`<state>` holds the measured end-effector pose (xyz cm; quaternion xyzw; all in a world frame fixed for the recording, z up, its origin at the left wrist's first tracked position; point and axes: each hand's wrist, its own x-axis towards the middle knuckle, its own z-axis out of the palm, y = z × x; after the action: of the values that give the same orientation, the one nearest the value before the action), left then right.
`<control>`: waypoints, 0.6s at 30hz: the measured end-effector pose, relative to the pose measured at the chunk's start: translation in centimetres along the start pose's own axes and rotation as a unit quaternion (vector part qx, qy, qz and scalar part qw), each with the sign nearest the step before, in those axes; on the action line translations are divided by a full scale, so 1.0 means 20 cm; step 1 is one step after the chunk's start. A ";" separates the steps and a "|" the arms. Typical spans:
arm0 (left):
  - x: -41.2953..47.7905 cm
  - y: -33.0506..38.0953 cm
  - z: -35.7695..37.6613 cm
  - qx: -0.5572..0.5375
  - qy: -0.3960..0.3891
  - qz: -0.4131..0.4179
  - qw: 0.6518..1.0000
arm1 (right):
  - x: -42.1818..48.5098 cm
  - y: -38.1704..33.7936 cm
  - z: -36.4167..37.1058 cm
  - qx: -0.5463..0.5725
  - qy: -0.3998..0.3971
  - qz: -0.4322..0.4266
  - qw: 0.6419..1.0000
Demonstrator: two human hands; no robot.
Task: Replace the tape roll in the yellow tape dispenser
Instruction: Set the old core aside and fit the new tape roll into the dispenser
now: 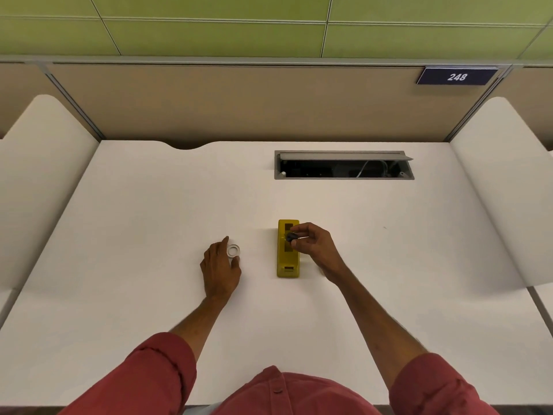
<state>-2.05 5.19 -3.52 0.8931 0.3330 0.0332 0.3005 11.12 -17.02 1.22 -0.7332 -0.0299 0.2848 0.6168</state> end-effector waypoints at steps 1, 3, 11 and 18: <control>-0.01 0.01 0.00 -0.005 0.004 0.004 1.000 | 0.00 0.00 0.00 0.002 0.003 -0.001 1.000; -0.03 0.03 -0.01 -0.008 0.015 0.050 0.999 | -0.01 0.00 0.00 0.006 0.006 0.000 1.000; -0.05 0.26 0.03 -0.022 -0.038 0.282 0.958 | -0.06 0.00 0.00 -0.005 0.010 -0.014 1.000; -0.08 0.38 0.08 -0.062 -0.065 0.317 0.944 | -0.11 0.01 0.00 0.000 0.031 -0.014 0.999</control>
<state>1.51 -1.09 -0.41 0.9324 0.0094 0.0895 0.3499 9.20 -18.04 1.88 -0.7413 -0.0214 0.2534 0.6212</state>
